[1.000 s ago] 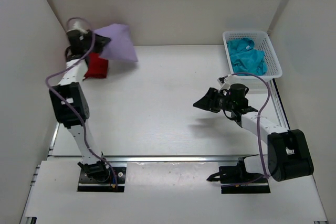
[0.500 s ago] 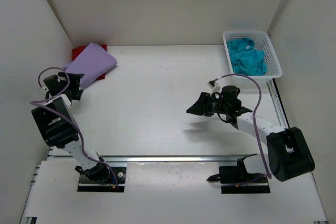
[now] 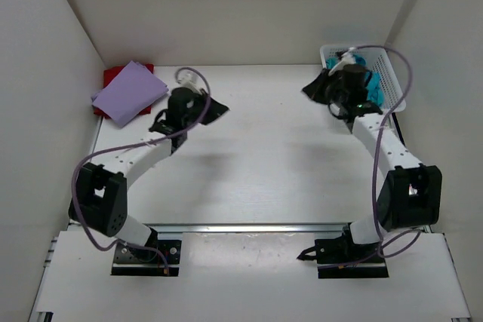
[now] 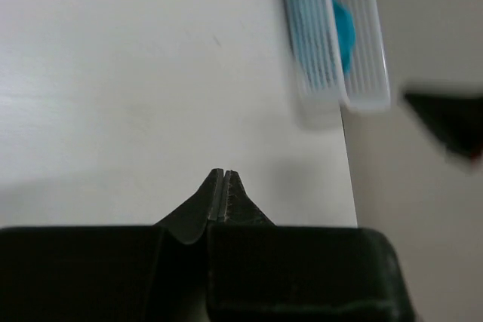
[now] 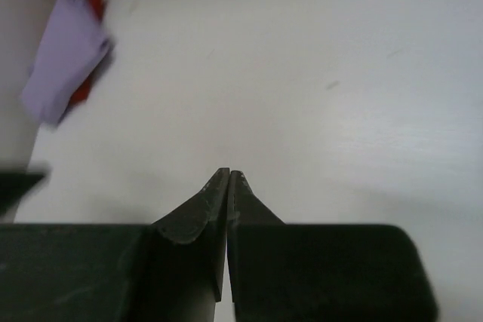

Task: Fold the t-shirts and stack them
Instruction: Put the neatly folded tshirt into the corner of the board with the left arm, then grab crumpled tshirt from bin with the right arm

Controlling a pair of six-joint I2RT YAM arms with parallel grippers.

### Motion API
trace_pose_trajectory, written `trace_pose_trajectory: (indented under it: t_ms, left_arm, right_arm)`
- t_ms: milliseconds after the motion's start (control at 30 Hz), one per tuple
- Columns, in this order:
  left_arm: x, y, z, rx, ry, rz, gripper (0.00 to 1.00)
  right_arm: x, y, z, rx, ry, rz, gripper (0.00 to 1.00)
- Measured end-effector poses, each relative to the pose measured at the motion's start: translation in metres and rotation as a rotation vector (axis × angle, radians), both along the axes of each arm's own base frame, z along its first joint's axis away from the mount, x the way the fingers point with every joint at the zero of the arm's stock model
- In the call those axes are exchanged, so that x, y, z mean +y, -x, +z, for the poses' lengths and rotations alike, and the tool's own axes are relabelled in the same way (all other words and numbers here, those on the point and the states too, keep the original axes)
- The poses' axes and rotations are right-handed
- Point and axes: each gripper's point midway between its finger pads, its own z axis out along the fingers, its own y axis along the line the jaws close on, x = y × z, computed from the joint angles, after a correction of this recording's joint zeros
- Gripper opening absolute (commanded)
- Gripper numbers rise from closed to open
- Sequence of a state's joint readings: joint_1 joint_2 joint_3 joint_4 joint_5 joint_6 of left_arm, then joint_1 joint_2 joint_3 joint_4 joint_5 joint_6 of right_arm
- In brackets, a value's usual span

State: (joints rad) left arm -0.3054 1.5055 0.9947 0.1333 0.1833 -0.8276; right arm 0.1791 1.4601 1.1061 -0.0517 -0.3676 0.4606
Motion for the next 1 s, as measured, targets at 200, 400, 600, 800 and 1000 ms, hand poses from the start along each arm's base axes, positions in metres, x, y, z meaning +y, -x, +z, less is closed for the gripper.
trace_pose_trajectory:
  t_ms: [200, 400, 600, 800, 1000]
  left_arm:
    - [-0.093, 0.107, -0.023, -0.023, -0.085, -0.324, 0.09]
    - [-0.084, 0.179, -0.112, 0.133, -0.175, -0.448, 0.24]
    - [-0.074, 0.209, -0.143, 0.195, -0.189, -0.494, 0.32]
    - [-0.065, 0.206, -0.143, 0.194, -0.157, -0.473, 0.33]
    - [-0.063, 0.2, -0.139, 0.179, -0.144, -0.456, 0.31]
  right_arm:
    - [-0.173, -0.093, 0.017, -0.011, 0.107, -0.425, 0.0]
    - [-0.254, -0.132, -0.069, 0.2, 0.186, -0.518, 0.42]
    - [-0.251, -0.148, -0.138, 0.351, 0.19, -0.459, 0.61]
    - [-0.246, -0.182, -0.145, 0.347, 0.204, -0.436, 0.62]
    - [-0.237, -0.209, -0.137, 0.304, 0.235, -0.419, 0.0]
